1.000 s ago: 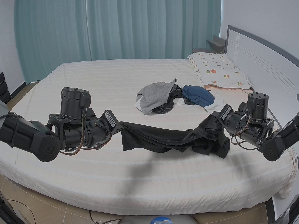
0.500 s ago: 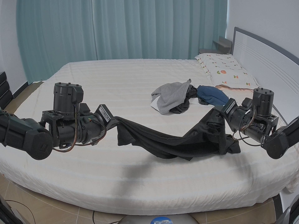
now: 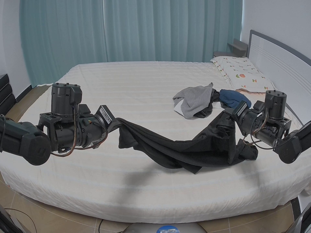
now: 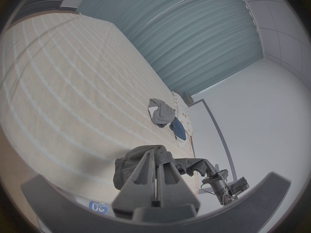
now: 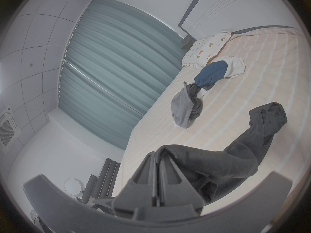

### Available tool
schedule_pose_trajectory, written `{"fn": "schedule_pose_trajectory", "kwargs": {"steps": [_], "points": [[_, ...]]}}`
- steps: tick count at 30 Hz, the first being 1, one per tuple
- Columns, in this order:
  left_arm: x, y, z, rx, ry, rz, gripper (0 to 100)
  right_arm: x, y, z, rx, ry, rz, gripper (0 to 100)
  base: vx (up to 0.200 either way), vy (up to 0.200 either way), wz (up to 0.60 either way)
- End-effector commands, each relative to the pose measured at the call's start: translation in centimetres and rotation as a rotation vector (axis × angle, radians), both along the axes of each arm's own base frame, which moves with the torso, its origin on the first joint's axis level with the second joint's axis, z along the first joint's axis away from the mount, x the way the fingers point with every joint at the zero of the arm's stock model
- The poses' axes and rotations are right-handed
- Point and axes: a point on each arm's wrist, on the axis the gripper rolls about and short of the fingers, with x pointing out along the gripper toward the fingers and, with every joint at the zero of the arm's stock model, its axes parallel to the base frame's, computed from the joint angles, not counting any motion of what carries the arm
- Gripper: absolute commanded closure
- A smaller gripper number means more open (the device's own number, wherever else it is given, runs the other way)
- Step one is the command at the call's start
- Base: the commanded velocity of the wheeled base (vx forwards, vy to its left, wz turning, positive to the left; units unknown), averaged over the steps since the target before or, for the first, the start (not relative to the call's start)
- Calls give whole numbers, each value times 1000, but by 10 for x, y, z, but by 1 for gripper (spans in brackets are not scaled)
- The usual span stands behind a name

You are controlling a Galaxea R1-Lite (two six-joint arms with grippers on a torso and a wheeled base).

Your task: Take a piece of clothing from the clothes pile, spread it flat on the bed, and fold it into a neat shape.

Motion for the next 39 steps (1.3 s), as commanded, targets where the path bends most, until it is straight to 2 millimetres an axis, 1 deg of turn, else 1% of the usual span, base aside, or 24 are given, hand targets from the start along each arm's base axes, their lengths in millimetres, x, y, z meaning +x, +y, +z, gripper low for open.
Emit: {"fn": "schedule_pose_trajectory", "kwargs": {"steps": [1,9,25,32,36,39], "points": [[0,1,-1,0,2,2,100,0,1,0,2,-4,6,100,0,200,0],[0,5,0,17,-9,7,100,0,1,-1,1,0,11,100,0,200,0],[-2,6,2,22,-19,4,100,-2,2,-1,-4,-2,17,100,0,200,0],[1,9,-2,24,-8,19,100,-9,3,2,-20,-11,32,100,0,200,0],[-1,11,1,20,-13,21,100,-8,3,0,-23,-2,31,100,0,0,0],[-3,11,4,19,-21,19,100,-11,3,1,-29,-4,33,100,0,0,0]]}}
